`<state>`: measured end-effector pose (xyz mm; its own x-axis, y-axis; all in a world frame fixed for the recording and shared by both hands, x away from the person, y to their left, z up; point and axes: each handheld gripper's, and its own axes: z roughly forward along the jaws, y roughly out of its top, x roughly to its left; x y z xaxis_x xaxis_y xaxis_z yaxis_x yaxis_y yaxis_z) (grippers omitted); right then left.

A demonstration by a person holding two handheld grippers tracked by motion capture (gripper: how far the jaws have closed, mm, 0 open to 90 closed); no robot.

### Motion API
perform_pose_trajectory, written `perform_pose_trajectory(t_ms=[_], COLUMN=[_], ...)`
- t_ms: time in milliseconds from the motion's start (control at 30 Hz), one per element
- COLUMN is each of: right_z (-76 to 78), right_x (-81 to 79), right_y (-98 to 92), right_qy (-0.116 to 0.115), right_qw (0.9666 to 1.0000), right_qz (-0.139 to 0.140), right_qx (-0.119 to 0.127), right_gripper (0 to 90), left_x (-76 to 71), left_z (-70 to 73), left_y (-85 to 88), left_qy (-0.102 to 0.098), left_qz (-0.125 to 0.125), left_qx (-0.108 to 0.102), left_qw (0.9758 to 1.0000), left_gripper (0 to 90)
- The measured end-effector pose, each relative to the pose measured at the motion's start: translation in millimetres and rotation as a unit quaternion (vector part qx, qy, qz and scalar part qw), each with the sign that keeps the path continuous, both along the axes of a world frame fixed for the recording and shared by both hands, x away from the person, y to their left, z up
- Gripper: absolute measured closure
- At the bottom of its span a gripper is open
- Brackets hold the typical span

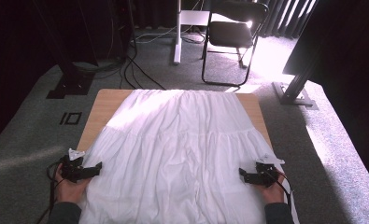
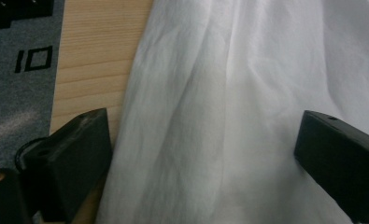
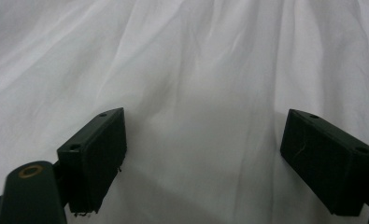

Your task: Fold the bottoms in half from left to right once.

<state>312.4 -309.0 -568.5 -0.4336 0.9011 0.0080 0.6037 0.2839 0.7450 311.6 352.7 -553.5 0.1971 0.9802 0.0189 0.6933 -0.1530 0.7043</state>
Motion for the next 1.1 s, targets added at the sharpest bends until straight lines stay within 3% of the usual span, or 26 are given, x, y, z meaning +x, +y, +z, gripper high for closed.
perform_pose_trajectory(t_ms=[100, 167, 267, 333, 433, 533, 667, 833, 1000, 1100], right_z=[-0.1, -0.1, 0.0, 0.0, 0.0, -0.1, 0.0, -0.1, -0.1, -0.1], right_x=[0.0, 0.0, 0.0, 0.0, -0.2, -0.6, -1.8, -2.0, -1.9, -1.9], right_y=[0.0, 0.0, 0.0, -0.1, 0.0, 0.3, 1.2, 1.3, 1.3, 1.3], right_qy=[0.0, 0.0, 0.0, 0.0, 0.0, 0.0, 0.0, 0.0, -0.001, 0.0], right_qw=[1.0, 1.0, 1.0, 1.0, 1.0, 1.0, 1.0, 1.0, 1.0, 1.0], right_qz=[0.0, 0.0, 0.0, 0.0, 0.0, -0.001, -0.001, 0.0, 0.0, 0.0], right_qx=[0.0, 0.0, 0.0, 0.0, 0.0, 0.0, 0.001, 0.001, 0.001, 0.001], right_gripper=[13.8, 13.8, 13.8, 13.9, 13.9, 13.9, 14.0, 13.9, 13.9, 13.9], left_x=[-4.5, -5.8, -8.1, -10.4, -14.4, -20.7, -27.1, -28.5, -32.7, -35.7], left_z=[6.5, 8.2, 10.9, 12.9, 16.2, 22.2, 23.8, 23.6, 33.9, 45.1], left_y=[2.6, 5.4, 6.1, 7.9, 14.9, 29.0, 45.2, 41.8, 37.8, 29.9], left_qy=[0.003, 0.008, 0.012, 0.011, 0.004, -0.01, -0.009, -0.008, -0.024, -0.044], left_qz=[-0.009, -0.009, 0.003, 0.012, 0.024, 0.053, 0.088, 0.075, 0.064, 0.045], left_qx=[-0.005, -0.007, 0.03, 0.054, 0.065, 0.063, 0.067, 0.08, 0.069, 0.055], left_qw=[0.9999, 0.9999, 0.9995, 0.9984, 0.9976, 0.9965, 0.9938, 0.994, 0.9952, 0.9965], left_gripper=[51.9, 68.7, 85.2, 87.6, 88.3, 88.4, 88.5, 88.4, 88.4, 88.3])
